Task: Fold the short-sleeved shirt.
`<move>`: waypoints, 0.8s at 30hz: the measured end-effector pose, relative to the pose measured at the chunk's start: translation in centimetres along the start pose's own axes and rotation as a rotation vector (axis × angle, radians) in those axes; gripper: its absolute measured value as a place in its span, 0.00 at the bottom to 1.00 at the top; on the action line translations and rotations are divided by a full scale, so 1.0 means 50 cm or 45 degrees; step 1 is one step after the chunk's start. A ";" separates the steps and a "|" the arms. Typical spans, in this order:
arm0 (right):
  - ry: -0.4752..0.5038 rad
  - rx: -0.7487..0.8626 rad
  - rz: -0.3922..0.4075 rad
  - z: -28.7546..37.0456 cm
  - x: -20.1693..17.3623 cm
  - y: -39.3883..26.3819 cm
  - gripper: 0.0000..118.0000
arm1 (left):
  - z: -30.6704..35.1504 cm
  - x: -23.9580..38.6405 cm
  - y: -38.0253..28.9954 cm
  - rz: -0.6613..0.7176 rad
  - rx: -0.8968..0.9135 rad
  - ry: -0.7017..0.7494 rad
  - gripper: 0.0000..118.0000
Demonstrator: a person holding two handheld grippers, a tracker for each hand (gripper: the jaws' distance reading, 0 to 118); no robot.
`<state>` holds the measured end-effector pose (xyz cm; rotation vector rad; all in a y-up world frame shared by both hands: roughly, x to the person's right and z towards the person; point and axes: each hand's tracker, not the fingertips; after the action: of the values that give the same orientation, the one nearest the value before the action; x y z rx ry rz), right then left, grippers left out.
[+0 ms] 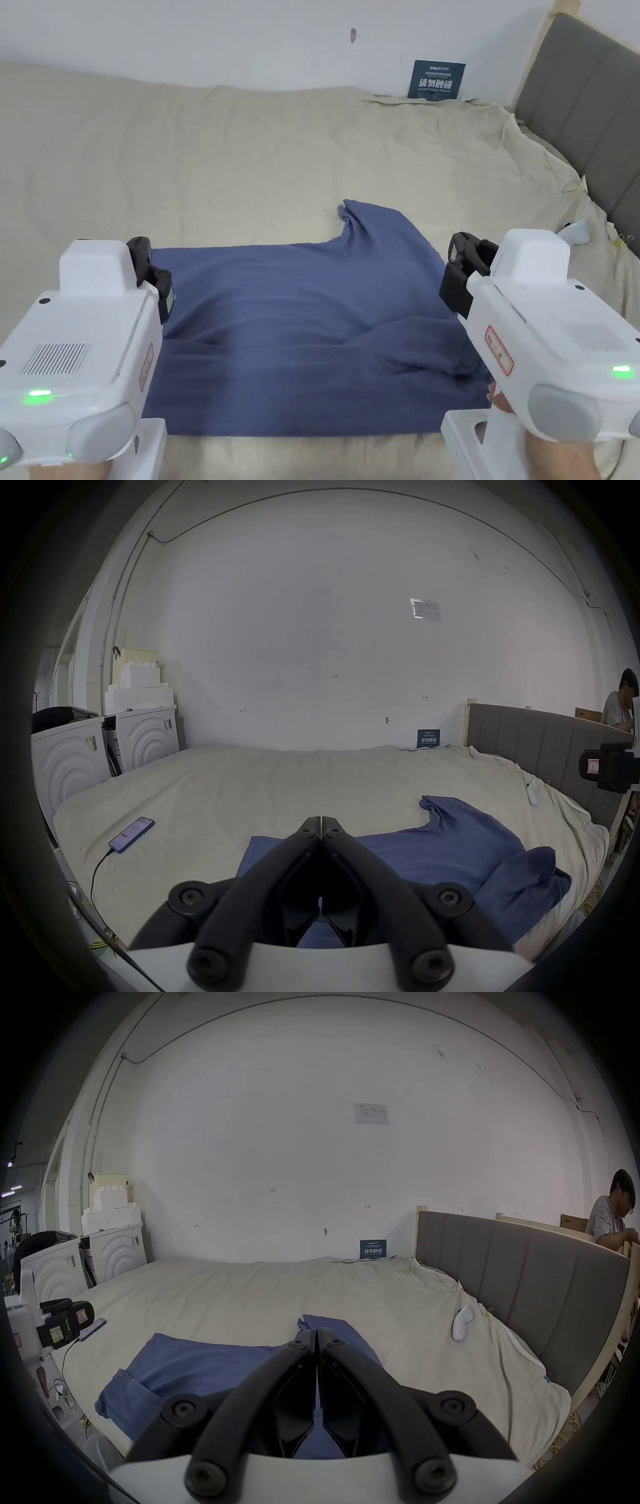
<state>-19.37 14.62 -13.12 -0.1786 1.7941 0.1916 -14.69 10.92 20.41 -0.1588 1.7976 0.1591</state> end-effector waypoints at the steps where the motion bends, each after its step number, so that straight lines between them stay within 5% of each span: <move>1: 0.010 -0.007 0.004 -0.013 0.005 0.008 0.00 | -0.001 0.000 0.002 0.002 0.000 0.000 0.00; 6: -0.008 -0.147 0.108 -0.141 0.042 0.067 0.00 | -0.023 -0.004 0.014 0.008 0.004 0.003 0.00; 15: -0.084 -0.617 0.078 -0.466 0.116 0.097 0.02 | -0.063 -0.012 0.031 0.059 0.010 0.042 0.00; 17: -0.147 -0.679 0.114 -0.523 0.122 0.089 0.22 | -0.074 -0.015 0.031 0.053 -0.002 0.049 0.00; 19: -0.133 -0.807 0.150 -0.585 0.128 0.075 0.71 | -0.091 -0.017 0.031 0.047 -0.018 0.062 0.00; 20: -0.131 -0.867 0.133 -0.608 0.133 0.066 0.82 | -0.099 -0.019 0.031 0.050 -0.022 0.063 0.00; 24: -0.118 -1.041 -0.036 -0.694 0.168 0.020 0.83 | -0.132 -0.019 0.031 0.052 -0.053 0.077 0.00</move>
<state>-54.38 7.64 -13.40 -0.7583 1.5305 0.8941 -21.05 11.16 22.88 -0.1576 1.8590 0.2228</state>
